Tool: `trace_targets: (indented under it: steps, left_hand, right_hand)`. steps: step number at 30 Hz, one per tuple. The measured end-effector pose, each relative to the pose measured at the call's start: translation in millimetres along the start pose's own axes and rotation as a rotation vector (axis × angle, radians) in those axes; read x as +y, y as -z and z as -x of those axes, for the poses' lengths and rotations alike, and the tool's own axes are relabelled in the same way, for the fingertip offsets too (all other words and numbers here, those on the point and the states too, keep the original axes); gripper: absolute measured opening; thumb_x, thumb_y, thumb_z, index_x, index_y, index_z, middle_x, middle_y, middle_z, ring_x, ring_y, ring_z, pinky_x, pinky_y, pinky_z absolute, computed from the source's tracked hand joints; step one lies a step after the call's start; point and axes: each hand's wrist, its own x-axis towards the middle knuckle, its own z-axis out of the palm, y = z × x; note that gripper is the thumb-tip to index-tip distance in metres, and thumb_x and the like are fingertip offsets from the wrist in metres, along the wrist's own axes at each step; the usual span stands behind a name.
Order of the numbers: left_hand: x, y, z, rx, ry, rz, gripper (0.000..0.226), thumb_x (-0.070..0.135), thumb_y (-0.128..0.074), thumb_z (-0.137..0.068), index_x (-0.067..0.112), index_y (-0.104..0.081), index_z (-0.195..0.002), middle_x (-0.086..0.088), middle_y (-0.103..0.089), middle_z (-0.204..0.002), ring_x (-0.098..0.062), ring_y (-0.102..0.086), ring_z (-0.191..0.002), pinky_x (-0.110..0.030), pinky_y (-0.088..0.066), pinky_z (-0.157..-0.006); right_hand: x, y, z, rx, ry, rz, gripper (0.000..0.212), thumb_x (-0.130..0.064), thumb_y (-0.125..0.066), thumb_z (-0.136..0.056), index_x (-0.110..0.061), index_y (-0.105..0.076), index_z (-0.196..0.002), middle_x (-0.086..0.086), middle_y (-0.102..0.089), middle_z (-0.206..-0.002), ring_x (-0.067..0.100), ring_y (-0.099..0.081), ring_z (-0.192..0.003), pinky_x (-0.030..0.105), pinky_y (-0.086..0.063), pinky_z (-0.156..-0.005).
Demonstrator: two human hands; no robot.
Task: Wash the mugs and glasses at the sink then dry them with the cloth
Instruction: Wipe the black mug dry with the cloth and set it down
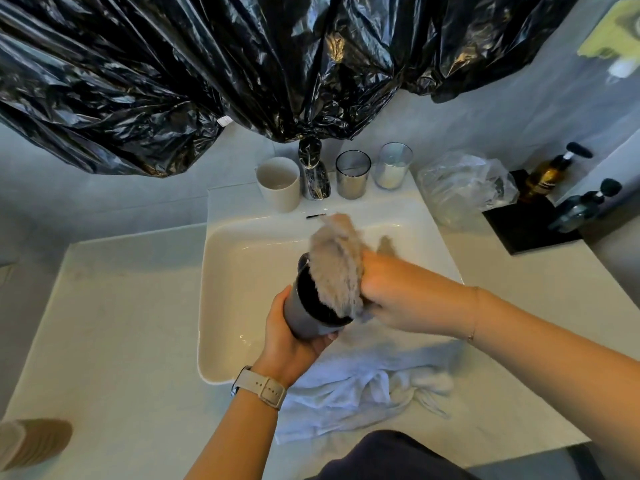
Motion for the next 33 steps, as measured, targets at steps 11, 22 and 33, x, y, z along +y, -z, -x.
trace_targets:
  steps: [11, 22, 33]
  left_hand:
    - [26, -6, 8, 0.094, 0.265, -0.185, 0.043, 0.046, -0.048, -0.089, 0.006, -0.063, -0.099, -0.014, -0.064, -0.077, -0.028, -0.058, -0.066, -0.031, -0.046, -0.061]
    - [6, -11, -13, 0.173, -0.245, -0.327, 0.058, 0.042, -0.029, -0.105, 0.008, -0.076, -0.099, -0.017, -0.075, -0.099, -0.028, -0.073, -0.092, -0.037, -0.06, -0.078]
    - [23, -9, -3, 0.122, 0.247, -0.29, 0.033, 0.036, -0.058, -0.08, 0.005, -0.07, -0.081, -0.013, -0.064, -0.077, -0.027, -0.062, -0.066, -0.033, -0.046, -0.065]
  right_hand:
    - [6, -31, -13, -0.239, 0.016, -0.297, 0.028, -0.012, -0.065, -0.088, -0.006, -0.052, -0.064, 0.003, -0.052, -0.062, 0.015, -0.043, -0.055, 0.026, -0.038, -0.055]
    - [-5, -70, -41, 0.295, -0.661, -1.256, 0.017, -0.024, -0.076, -0.082, -0.014, -0.074, -0.096, 0.006, -0.076, -0.091, 0.018, -0.072, -0.091, 0.034, -0.058, -0.087]
    - [2, -61, -27, -0.138, -0.164, -0.324, 0.029, -0.04, -0.062, -0.09, -0.013, -0.073, -0.093, 0.005, -0.072, -0.088, 0.02, -0.065, -0.084, 0.037, -0.051, -0.08]
